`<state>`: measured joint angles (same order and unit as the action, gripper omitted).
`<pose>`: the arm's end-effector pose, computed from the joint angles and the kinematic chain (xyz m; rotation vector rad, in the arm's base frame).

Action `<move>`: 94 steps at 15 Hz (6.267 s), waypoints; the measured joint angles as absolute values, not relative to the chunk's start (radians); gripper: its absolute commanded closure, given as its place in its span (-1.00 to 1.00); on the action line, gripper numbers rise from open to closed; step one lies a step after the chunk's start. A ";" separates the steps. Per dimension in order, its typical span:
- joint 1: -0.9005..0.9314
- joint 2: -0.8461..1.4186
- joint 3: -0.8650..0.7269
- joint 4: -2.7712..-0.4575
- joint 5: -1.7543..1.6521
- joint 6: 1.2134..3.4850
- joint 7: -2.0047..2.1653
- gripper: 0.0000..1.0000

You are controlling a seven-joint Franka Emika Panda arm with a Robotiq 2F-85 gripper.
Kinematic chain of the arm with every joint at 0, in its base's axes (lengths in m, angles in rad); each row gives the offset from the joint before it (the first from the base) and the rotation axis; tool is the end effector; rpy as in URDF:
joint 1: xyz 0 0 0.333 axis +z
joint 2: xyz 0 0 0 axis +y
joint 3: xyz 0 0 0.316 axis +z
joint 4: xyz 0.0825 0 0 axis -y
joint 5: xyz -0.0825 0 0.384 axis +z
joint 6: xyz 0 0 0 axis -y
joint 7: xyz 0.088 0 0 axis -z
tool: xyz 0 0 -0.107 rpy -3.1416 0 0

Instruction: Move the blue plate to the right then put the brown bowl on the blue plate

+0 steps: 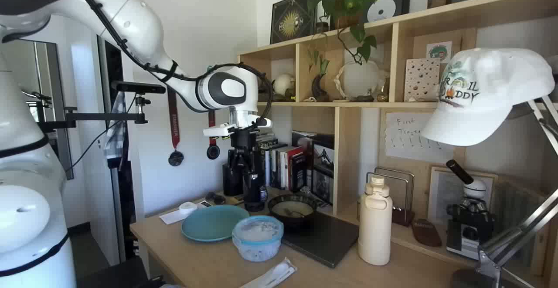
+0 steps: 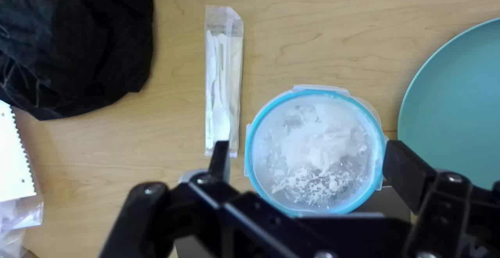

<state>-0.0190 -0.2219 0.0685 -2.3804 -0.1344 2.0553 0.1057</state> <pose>0.4528 0.0155 0.3999 3.0001 0.0153 -0.1409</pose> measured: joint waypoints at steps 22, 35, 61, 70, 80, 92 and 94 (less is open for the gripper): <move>0.156 0.112 0.151 -2.451 0.422 2.426 0.185 -1.00; 0.173 0.291 0.170 -2.501 0.440 2.646 0.304 -0.31; 0.179 0.256 0.160 -2.505 0.434 2.649 0.423 0.91; 0.189 0.011 0.117 -2.624 0.181 2.644 0.638 0.90; 0.139 -0.243 0.136 -2.654 0.043 2.498 0.654 0.91; -0.037 -0.619 0.186 -2.783 0.043 2.398 0.801 0.92; -0.076 -0.639 0.186 -2.782 0.043 2.398 0.853 0.92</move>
<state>-0.0759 -0.6389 0.1861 -2.7820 0.0433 2.3978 0.8526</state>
